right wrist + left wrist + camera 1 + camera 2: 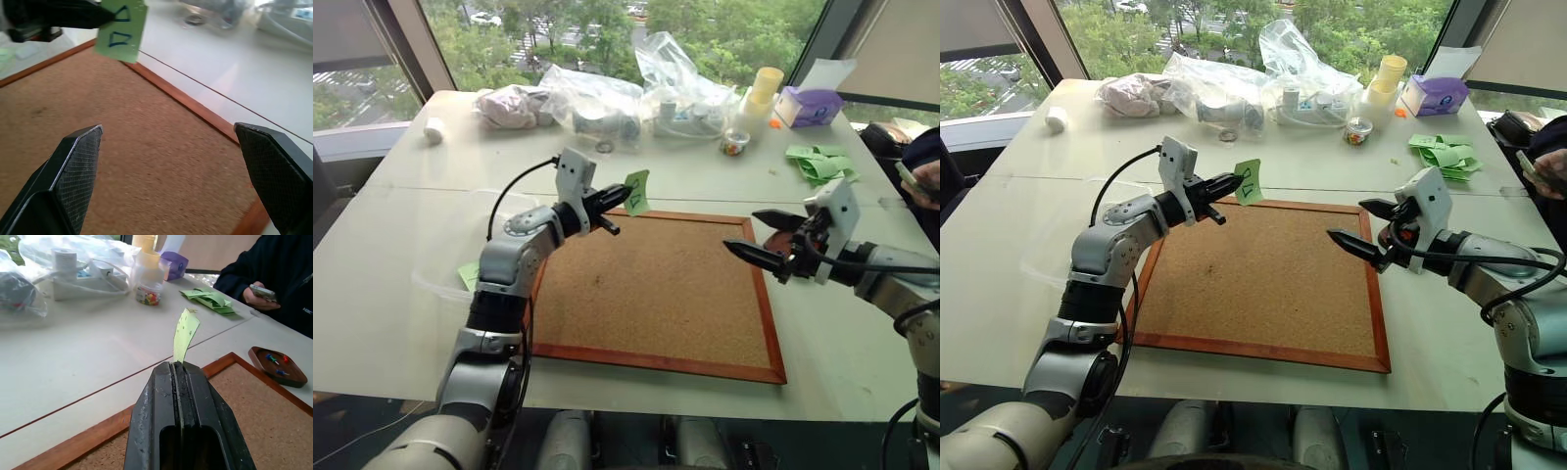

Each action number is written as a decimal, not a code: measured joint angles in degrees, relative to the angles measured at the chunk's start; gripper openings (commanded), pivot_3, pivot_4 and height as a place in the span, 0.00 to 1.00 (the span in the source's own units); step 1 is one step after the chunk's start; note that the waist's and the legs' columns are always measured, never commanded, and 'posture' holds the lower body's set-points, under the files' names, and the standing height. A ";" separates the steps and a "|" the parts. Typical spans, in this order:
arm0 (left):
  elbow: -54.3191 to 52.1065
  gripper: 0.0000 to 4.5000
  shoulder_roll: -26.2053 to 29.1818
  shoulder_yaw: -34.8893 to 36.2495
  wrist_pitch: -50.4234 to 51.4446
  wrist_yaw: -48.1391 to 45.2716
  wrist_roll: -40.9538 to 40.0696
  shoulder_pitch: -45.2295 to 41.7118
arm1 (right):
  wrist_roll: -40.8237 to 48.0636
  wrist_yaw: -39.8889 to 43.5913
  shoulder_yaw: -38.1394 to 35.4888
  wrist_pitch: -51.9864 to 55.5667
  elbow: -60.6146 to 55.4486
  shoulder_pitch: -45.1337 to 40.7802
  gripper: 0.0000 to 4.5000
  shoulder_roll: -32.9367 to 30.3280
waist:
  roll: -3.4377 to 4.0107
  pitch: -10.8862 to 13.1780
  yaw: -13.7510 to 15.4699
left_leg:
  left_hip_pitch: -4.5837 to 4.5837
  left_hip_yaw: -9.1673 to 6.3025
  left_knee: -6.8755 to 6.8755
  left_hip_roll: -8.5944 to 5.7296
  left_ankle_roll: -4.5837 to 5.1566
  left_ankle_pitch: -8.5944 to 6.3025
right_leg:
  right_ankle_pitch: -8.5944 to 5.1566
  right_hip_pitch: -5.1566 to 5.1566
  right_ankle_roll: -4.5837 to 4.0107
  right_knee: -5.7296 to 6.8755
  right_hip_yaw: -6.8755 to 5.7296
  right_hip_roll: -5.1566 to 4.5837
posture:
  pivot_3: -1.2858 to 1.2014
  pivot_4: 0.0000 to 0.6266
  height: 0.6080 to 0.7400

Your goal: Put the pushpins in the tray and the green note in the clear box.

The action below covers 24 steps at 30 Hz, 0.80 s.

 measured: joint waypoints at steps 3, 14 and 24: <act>-5.13 0.00 2.34 3.04 -0.05 9.98 4.92 -0.58 | -0.05 5.38 6.53 -1.41 -0.81 -4.49 0.98 -1.40 | -0.05 0.03 -0.48 | 0.01 -0.05 -0.02 0.10 0.00 0.00 | 0.00 -0.02 -0.01 0.02 0.00 0.05 | 0.52 0.24 1.00; -20.08 0.00 11.18 18.29 19.36 25.89 7.89 6.95 | -4.89 9.83 15.77 -7.68 5.44 -10.21 0.98 0.12 | -0.11 0.07 0.00 | 0.00 -0.01 0.00 0.15 0.00 0.00 | 0.00 -0.01 -0.01 0.03 -0.01 0.01 | 0.52 0.24 1.00; -21.88 0.44 15.56 20.19 31.69 19.07 3.71 20.14 | -8.70 11.56 18.04 -11.92 10.16 -11.91 1.00 1.02 | -0.19 0.12 0.03 | 0.01 0.06 0.01 0.17 -0.08 0.04 | 0.00 -0.02 -0.01 0.06 -0.03 0.04 | 0.52 0.24 1.00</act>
